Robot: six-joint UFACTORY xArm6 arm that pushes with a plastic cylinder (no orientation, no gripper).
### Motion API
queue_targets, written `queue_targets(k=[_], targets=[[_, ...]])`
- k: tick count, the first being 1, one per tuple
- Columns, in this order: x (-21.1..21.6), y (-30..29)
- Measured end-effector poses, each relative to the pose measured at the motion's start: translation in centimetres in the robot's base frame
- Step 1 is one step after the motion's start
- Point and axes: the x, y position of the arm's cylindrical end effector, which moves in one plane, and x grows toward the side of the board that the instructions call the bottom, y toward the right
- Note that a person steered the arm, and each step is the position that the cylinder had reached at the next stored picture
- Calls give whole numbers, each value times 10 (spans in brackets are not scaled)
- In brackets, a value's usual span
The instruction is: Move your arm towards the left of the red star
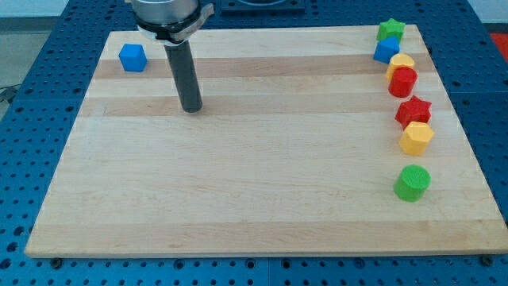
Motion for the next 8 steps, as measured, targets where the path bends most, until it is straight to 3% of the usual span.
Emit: queue_targets(k=[8], targets=[[40, 210]])
